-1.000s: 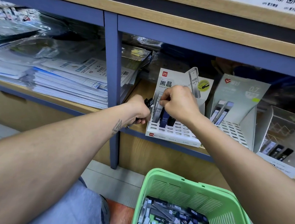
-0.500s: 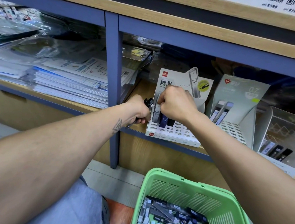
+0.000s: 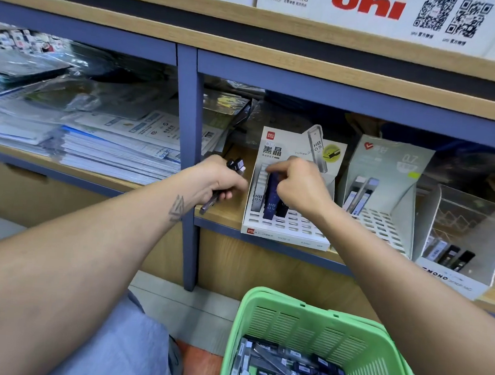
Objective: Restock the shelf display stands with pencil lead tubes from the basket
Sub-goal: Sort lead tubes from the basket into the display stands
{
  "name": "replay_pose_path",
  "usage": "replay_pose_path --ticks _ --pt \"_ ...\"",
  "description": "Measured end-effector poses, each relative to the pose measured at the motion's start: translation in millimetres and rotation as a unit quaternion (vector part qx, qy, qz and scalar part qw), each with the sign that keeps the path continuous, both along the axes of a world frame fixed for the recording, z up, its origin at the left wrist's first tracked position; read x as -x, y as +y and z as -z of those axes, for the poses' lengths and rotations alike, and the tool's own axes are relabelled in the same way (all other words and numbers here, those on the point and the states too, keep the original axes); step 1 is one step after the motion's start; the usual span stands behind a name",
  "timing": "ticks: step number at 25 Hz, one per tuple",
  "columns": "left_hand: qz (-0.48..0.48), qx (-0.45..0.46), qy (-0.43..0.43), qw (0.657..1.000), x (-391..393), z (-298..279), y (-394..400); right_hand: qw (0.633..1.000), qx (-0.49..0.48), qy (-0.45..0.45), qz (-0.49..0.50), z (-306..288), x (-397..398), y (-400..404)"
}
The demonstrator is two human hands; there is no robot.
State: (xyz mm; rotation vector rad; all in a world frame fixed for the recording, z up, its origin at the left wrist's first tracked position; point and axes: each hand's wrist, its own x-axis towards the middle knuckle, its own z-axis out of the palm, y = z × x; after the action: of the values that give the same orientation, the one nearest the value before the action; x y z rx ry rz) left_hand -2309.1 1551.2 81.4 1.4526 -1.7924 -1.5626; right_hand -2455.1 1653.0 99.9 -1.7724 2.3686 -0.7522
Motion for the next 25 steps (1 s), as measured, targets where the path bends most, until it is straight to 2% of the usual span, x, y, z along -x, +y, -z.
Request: replay_pose_path --ticks 2,5,10,20,25 --pt "0.021 -0.082 0.101 0.991 -5.7 -13.2 3.3 0.991 0.058 -0.122 0.013 -2.0 -1.6 -1.0" --pt "0.089 -0.162 0.228 0.956 -8.4 -28.0 16.4 0.958 0.066 -0.280 -0.019 -7.6 -7.7 0.9" --pt "0.150 -0.159 0.271 0.937 -7.0 -30.3 29.4 0.876 0.044 -0.478 -0.052 -11.3 -2.2 13.2" --pt "0.224 -0.088 0.233 0.942 13.5 -35.8 41.5 0.861 0.068 -0.499 -0.064 -15.3 23.3 23.9" --pt "0.231 -0.118 0.265 0.929 39.0 -36.9 50.6 0.842 0.104 -0.529 -0.027 -20.0 66.1 43.9"
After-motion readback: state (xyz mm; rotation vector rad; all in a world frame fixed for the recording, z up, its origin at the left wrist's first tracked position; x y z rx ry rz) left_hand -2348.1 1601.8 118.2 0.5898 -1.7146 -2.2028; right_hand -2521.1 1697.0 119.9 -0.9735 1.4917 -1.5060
